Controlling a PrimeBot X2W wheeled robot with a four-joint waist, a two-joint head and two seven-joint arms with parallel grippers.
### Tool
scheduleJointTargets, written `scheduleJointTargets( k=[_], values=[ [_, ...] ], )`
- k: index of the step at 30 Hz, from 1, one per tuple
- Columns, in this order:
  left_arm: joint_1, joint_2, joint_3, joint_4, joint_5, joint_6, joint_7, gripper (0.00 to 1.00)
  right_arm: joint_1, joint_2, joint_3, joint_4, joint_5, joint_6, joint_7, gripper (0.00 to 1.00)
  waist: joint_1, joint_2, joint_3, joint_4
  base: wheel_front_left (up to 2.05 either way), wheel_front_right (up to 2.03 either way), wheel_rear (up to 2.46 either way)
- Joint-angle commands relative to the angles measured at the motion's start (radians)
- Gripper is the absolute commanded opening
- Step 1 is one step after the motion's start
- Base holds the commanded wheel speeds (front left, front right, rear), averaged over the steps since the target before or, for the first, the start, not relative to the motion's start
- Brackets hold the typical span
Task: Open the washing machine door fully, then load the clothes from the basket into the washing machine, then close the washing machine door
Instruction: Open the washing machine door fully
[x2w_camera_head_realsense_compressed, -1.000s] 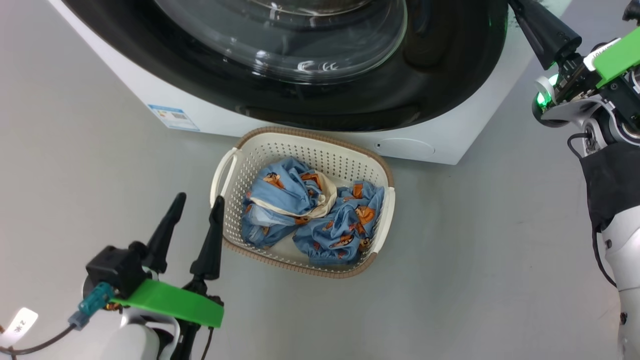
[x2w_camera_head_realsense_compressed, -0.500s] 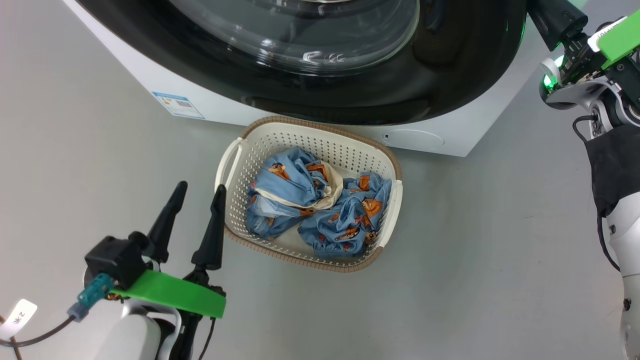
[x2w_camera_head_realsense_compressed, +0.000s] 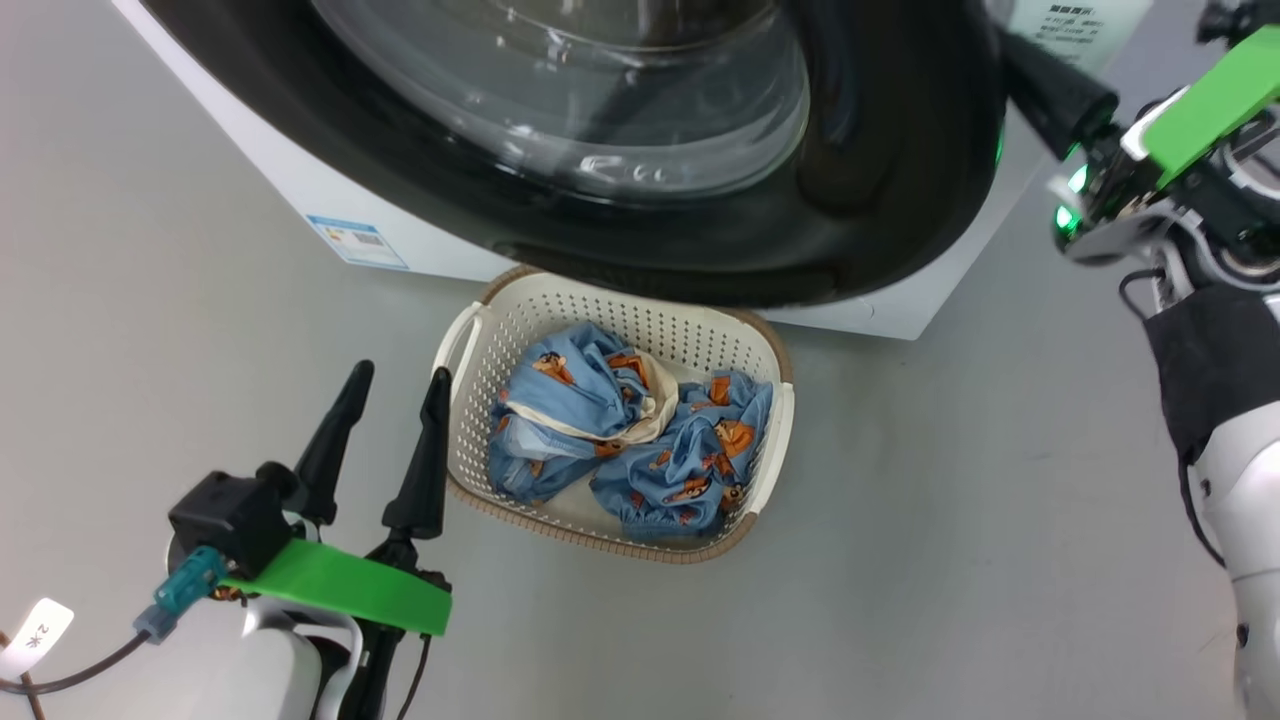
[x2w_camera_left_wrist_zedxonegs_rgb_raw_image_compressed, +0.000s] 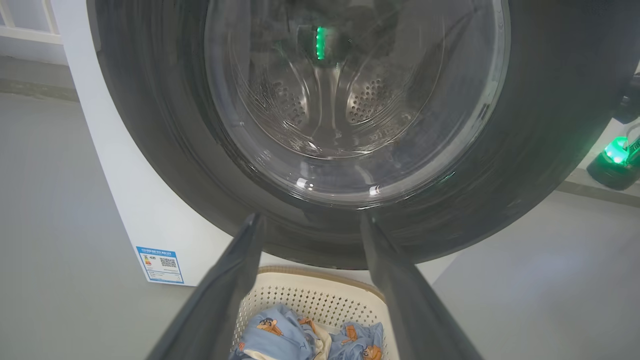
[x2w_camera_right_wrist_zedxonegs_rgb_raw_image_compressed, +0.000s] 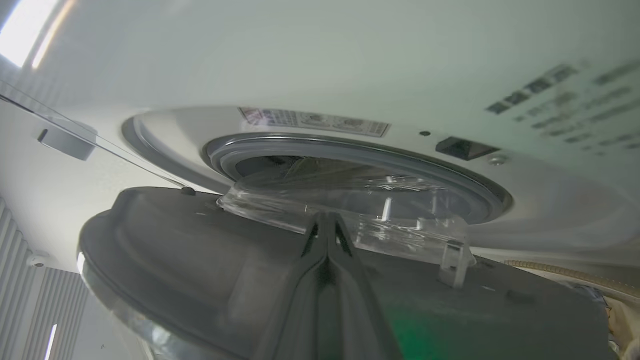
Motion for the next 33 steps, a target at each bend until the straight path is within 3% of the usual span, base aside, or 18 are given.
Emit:
scheduleJointTargets(
  k=[1,33],
  values=[
    [0.007,0.018,0.038,-0.02,-0.002,-0.002,-0.006,1.0,0.034,0.035,0.036,-0.029,-0.013,0.002,0.024,0.0,0.0,0.0,-0.011,-0.003,0.0,0.0,0.0],
    [0.213,0.033,0.105,-0.035,0.04,-0.002,-0.006,1.0,0.385,0.096,0.128,-0.215,0.01,0.002,0.203,0.0,0.0,0.0,-0.221,0.003,0.0,0.0,0.0]
  ],
)
